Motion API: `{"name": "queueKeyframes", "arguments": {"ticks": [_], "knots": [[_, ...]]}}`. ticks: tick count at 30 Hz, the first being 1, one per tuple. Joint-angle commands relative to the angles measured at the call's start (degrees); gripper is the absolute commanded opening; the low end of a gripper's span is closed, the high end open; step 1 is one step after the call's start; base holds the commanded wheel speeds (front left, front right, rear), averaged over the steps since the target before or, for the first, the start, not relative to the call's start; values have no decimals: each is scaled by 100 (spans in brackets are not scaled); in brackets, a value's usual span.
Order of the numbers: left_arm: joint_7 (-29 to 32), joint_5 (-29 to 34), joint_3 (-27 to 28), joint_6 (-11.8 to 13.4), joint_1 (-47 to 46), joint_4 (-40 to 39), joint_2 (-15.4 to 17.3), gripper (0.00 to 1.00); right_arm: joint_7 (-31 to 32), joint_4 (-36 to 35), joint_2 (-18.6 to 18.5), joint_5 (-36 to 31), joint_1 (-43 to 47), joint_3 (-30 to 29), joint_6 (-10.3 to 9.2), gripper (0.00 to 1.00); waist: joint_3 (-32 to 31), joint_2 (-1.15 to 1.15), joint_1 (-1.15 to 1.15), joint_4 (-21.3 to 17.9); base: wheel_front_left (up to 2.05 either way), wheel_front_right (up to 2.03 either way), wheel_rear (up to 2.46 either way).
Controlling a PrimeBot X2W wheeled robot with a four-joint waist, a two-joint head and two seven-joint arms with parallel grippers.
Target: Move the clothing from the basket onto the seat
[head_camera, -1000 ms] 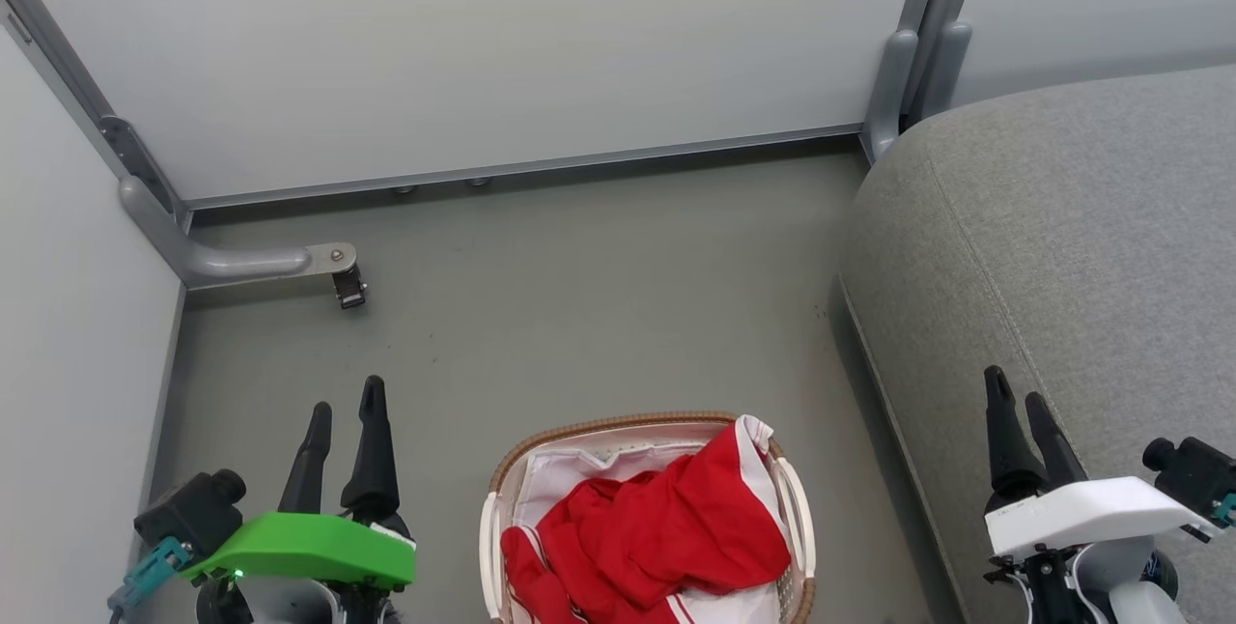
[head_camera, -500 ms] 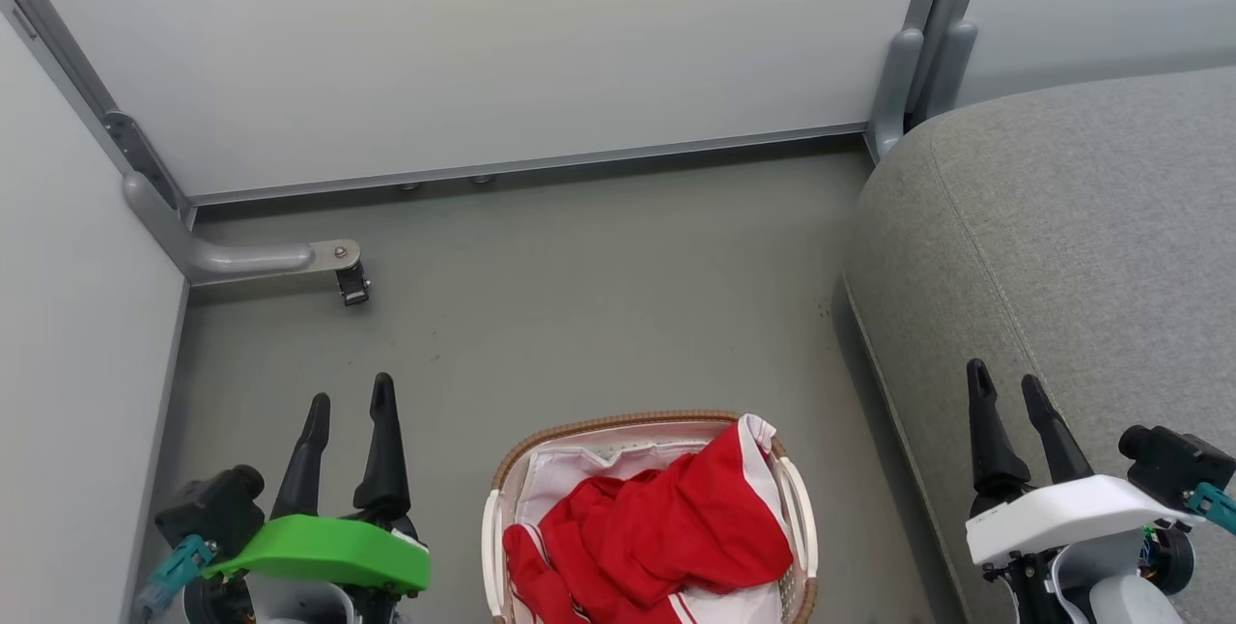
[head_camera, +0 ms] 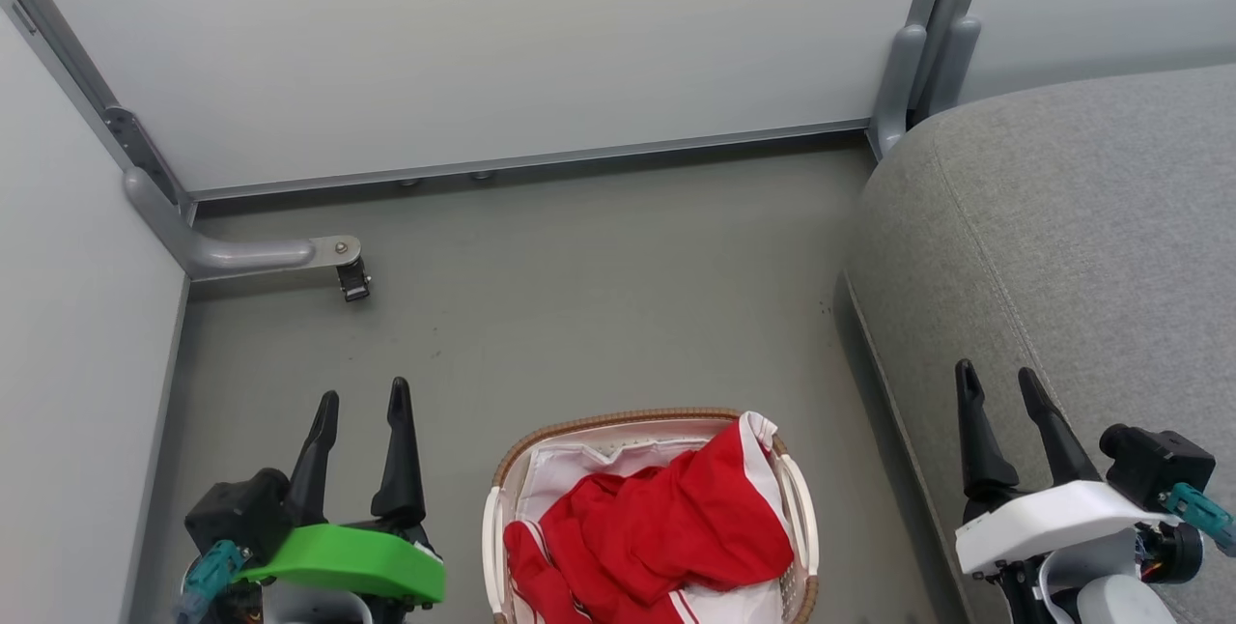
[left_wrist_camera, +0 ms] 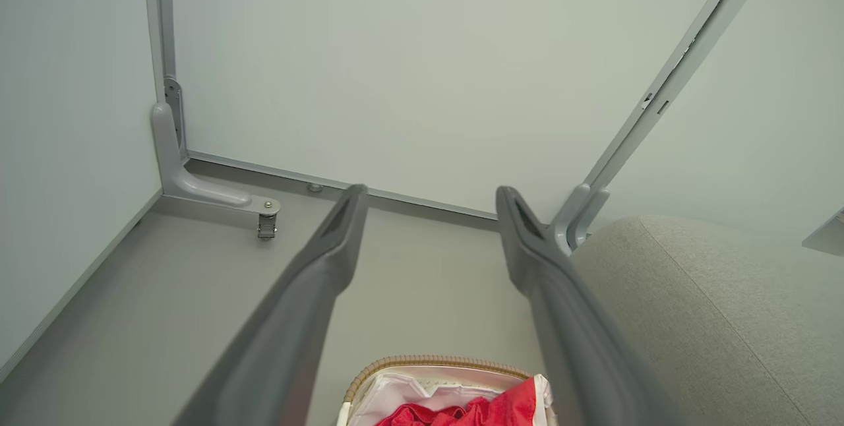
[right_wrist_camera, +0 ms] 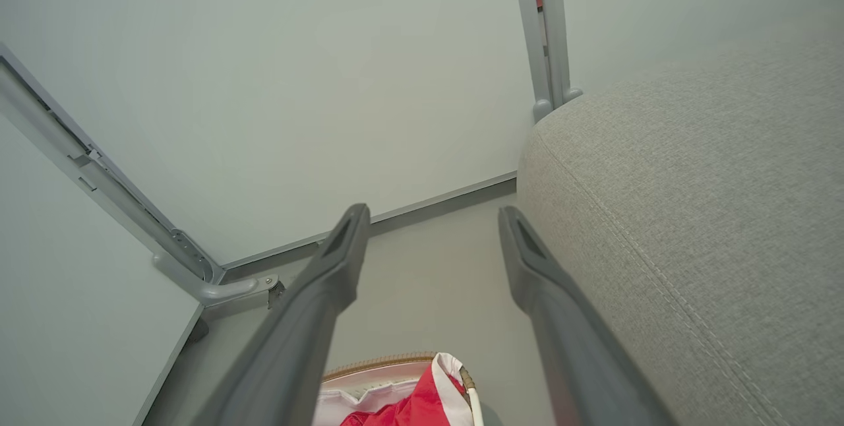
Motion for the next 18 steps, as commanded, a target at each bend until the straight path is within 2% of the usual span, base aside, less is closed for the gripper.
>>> {"name": "queueKeyframes", "arguments": {"ticks": [1, 18], "knots": [[-46, 154, -24, 42, 39, -27, 42, 100, -50, -46, -36, -161, 58, 7, 2, 100, 2, 0, 0, 1, 0, 0, 0], [-256, 829, -110, 99, 138, 167, 46, 100, -259, 1, -47, -994, 113, -6, 2, 100, -18, 0, 0, 11, 0, 0, 0]]}}
